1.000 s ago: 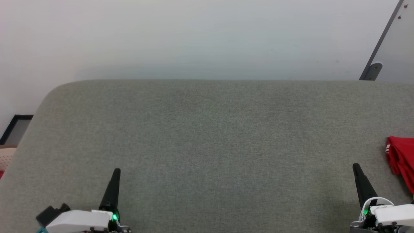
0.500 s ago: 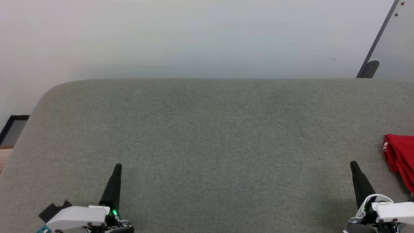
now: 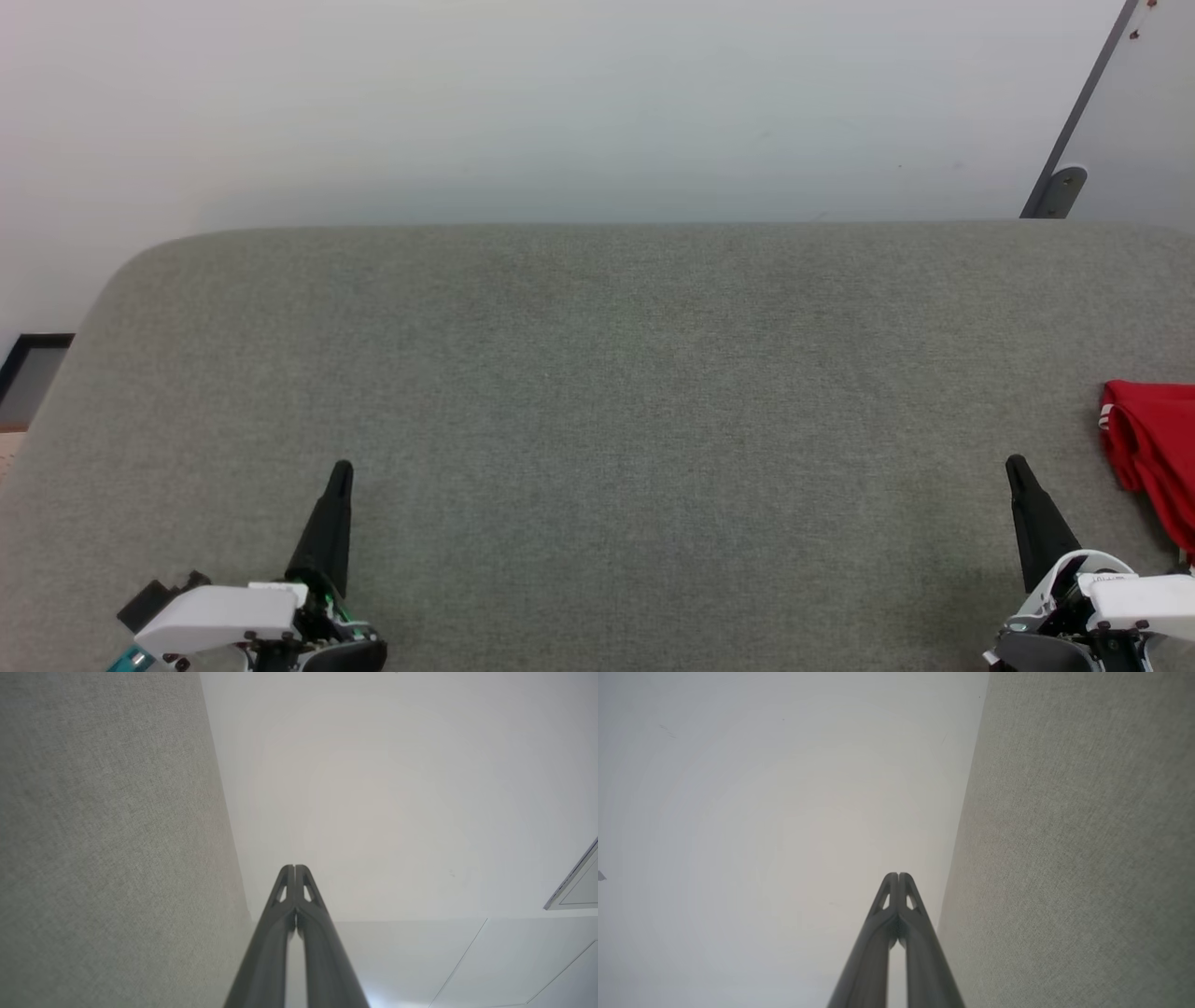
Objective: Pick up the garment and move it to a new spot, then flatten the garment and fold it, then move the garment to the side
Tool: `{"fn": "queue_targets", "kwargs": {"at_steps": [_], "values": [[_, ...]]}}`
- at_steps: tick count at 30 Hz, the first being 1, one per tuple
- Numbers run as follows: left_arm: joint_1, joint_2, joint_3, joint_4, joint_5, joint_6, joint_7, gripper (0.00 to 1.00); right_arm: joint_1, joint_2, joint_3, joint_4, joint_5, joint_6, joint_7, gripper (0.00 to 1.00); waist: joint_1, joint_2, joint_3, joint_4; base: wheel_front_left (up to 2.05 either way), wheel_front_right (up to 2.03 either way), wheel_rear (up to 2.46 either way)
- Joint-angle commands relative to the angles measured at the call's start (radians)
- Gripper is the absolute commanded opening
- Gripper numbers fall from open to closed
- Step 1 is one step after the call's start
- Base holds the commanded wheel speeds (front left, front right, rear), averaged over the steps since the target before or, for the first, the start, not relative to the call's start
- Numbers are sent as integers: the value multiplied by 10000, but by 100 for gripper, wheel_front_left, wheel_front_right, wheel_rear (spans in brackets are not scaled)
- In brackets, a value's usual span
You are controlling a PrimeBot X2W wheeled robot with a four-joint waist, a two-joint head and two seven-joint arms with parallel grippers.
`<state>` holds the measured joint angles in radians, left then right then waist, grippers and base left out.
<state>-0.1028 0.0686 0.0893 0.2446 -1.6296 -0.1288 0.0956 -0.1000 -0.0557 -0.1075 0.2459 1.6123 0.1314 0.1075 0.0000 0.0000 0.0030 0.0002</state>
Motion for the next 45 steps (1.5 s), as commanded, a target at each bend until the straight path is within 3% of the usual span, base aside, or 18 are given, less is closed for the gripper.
{"fn": "queue_targets", "kwargs": {"at_steps": [1,45], "values": [[-99,-23,22,24,-50,-34,11,0,-171,31,-19,11,76,-14,51,0,0,0,1,-2,0,0,0],[-114,-100,130,26,78,-35,94,0,-118,55,-46,13,32,-14,73,0,0,0,1,-2,0,0,0]]}}
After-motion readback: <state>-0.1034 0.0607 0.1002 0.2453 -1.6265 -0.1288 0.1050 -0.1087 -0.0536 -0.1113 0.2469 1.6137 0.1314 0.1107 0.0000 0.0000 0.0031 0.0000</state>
